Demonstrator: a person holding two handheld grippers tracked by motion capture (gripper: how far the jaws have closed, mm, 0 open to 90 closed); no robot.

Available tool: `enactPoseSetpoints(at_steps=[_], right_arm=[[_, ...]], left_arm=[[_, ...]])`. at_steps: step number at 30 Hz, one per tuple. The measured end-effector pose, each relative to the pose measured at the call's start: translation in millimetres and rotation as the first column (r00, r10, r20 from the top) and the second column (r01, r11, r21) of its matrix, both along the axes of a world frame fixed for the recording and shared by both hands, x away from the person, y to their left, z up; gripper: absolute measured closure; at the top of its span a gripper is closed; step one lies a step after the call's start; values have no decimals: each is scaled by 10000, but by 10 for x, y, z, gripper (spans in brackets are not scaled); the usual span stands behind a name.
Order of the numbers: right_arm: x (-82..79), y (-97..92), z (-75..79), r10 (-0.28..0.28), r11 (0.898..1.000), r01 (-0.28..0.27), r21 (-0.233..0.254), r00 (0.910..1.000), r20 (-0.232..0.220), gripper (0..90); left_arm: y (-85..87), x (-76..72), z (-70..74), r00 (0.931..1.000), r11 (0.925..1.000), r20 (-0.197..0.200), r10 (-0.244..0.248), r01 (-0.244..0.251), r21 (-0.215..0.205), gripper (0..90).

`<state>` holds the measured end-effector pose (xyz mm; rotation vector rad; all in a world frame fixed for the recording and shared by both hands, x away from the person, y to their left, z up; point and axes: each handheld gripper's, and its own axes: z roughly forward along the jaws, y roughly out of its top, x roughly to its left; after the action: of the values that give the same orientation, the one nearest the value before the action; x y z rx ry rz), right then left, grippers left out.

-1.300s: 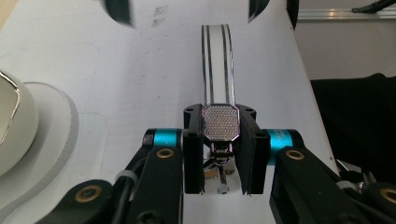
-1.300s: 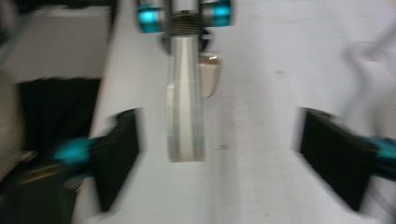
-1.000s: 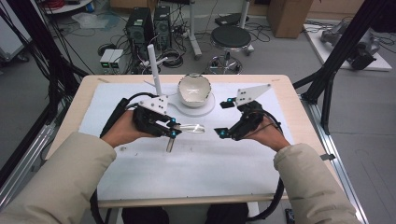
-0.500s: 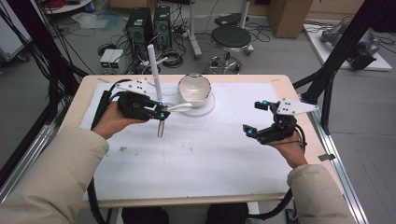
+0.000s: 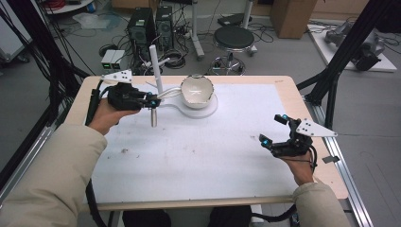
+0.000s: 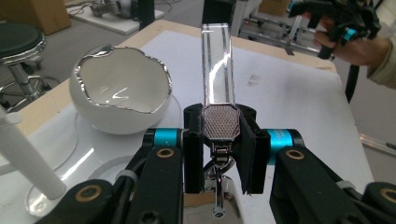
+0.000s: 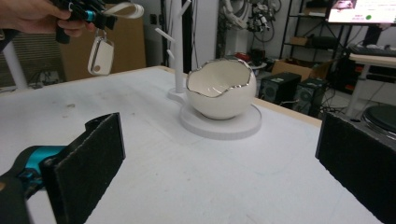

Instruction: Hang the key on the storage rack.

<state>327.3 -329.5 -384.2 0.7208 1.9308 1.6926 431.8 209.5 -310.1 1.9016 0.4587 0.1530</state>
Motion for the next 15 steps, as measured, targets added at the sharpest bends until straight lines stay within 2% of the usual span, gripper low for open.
enactPoseSetpoints(at_steps=[6, 10, 13, 15], right_arm=[[-42, -61, -151, -448, 9989, 448, 110, 9990, 28, 5], [-67, -102, -238, -704, 9968, 702, 386, 9975, 58, 5], [-83, -101, -292, -829, 9958, 827, 403, 9965, 50, 4], [-86, -89, -317, -836, 9961, 834, 286, 9965, 77, 4]], left_arm=[[143, 113, -71, 9979, 9962, -257, 595, -610, -621, 744], [214, 171, -114, 9956, 9927, -371, 859, -887, -817, 744], [248, 211, -145, 9940, 9897, -475, 987, -1030, -995, 744], [264, 236, -169, 9926, 9890, -547, 1089, -1137, -949, 744]])
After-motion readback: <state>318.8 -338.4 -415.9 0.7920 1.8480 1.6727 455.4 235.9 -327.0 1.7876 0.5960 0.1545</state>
